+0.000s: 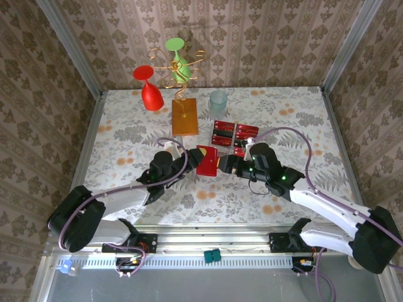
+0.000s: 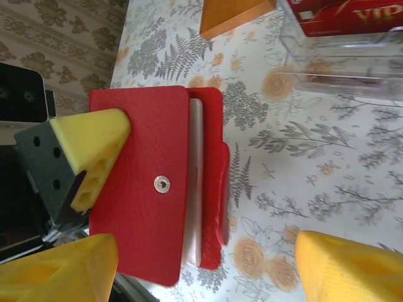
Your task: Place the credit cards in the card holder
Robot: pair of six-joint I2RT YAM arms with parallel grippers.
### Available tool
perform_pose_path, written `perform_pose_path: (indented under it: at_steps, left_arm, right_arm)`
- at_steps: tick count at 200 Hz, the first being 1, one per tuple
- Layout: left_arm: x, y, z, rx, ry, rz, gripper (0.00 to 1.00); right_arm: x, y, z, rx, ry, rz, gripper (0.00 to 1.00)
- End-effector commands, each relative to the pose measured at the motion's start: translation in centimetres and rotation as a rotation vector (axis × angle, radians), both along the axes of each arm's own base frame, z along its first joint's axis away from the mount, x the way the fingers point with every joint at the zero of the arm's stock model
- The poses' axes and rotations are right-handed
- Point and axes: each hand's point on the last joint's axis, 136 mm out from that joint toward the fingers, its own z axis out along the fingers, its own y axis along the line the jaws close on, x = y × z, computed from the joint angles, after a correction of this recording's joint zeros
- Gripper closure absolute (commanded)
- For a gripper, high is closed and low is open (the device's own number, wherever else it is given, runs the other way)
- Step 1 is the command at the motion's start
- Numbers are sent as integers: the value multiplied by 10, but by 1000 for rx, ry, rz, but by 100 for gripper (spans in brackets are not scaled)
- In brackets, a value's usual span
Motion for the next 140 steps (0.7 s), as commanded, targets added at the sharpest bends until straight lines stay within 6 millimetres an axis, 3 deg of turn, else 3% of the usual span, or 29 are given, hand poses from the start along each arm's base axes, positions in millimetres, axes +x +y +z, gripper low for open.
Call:
perform_pose_path:
  at_steps: [1,37,71,140]
  left_arm:
    - [6,-6,42,-137,-67,-4,100]
    - [9,-7,55,-207,-74,0,100]
    - [11,-9,63,-253,-75,2,100]
    - [15,-15,75,-342,-85,-8,100]
  right_arm:
    - [18,17,30,100,-54,8,32]
    - [39,11,25,141,-59,-42,47]
    - [46,2,22,187,-64,-65,62]
    - [41,8,23,268,-44,-2,67]
